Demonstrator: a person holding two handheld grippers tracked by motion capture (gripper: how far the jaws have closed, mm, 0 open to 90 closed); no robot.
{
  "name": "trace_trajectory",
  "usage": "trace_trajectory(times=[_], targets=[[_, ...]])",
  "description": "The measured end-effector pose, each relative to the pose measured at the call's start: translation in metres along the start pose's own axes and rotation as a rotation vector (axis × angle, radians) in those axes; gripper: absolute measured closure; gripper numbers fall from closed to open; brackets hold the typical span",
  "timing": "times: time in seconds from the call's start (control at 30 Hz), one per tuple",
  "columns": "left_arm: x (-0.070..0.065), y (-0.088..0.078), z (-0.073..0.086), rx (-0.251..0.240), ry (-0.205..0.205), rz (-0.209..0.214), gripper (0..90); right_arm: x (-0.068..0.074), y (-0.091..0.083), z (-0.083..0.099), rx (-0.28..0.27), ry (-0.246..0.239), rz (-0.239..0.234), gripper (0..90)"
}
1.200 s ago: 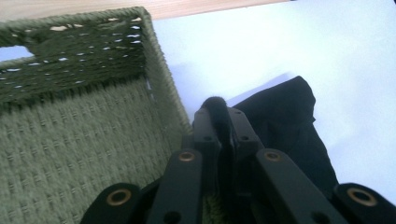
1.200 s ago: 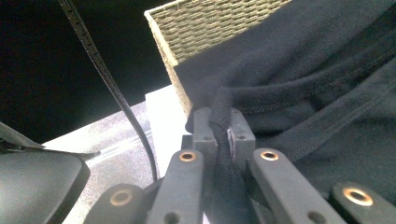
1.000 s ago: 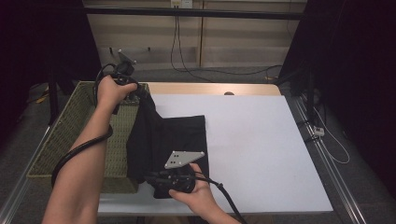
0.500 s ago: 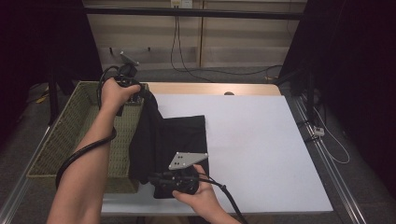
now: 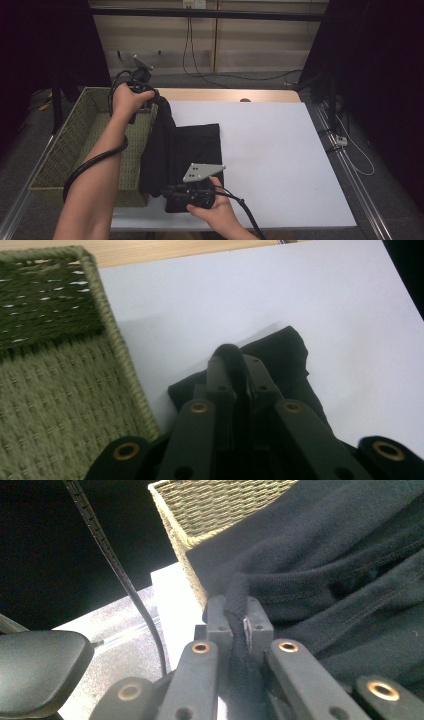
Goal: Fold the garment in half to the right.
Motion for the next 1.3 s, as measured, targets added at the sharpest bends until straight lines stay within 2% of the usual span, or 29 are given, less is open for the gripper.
trace_trajectory(times=[0.2,0.27,0.4,0.43,0.47,0.53,0.6,0.7,0.73,0.87,0.93,1.0,1.13,1.27,1.3], targets=[[-0.009,0.009,-0.003,0.01,0.018,0.013,84.4,-0.003,-0.008,0.003,-0.004,0.008,0.015,86.1],[-0.017,0.017,-0.006,0.011,0.025,0.023,84.4,-0.004,-0.011,0.004,-0.005,0.01,0.022,86.1],[-0.032,0.029,-0.01,-0.001,0.076,0.065,81.4,-0.006,-0.022,0.007,-0.017,0.012,0.048,85.5],[-0.036,0.033,-0.011,-0.03,0.085,0.09,74.7,-0.007,-0.026,0.008,-0.024,0.006,0.06,83.2],[-0.039,0.036,-0.012,-0.051,0.087,0.103,65.1,-0.007,-0.03,0.008,-0.036,0.004,0.063,76.7],[-0.042,0.041,-0.012,-0.049,0.107,0.11,53.5,-0.008,-0.037,0.009,-0.042,-0.001,0.104,56.5],[-0.043,0.042,-0.011,-0.056,0.113,0.101,41.0,-0.01,-0.043,0.008,-0.041,-0.012,0.138,50.6],[-0.041,0.044,-0.009,-0.049,0.149,0.089,35.0,-0.015,-0.048,0.004,-0.043,-0.007,0.169,42.8],[-0.039,0.043,-0.007,-0.043,0.16,0.065,32.7,-0.017,-0.048,0.003,-0.04,-0.008,0.174,42.8],[-0.033,0.04,-0.003,-0.028,0.176,0.035,24.6,-0.025,-0.043,0.002,-0.002,-0.004,0.188,39.8],[-0.032,0.038,-0.001,-0.019,0.191,0.035,23.2,-0.029,-0.038,0.003,0.024,-0.018,0.196,39.8],[-0.031,0.037,0.0,-0.02,0.195,0.032,22.9,-0.03,-0.036,0.003,0.026,-0.019,0.197,39.8],[-0.03,0.034,0.003,-0.025,0.21,0.034,20.7,-0.037,-0.024,0.003,0.084,-0.022,0.187,34.6],[-0.032,0.031,0.005,-0.027,0.223,0.041,20.1,-0.04,-0.015,0.002,0.119,-0.041,0.187,34.1],[-0.033,0.031,0.006,-0.024,0.229,0.042,20.0,-0.04,-0.01,0.001,0.122,-0.053,0.18,36.9]])
Point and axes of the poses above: each handheld gripper's, and its own axes: y roughly forward along the jaws, z roughly out of its underside, x roughly to its left, the point moved 3 cm from there along y, roughly forward along the jaws, and after that the axes turned 3 degrees about z, right-handed, at the moved point
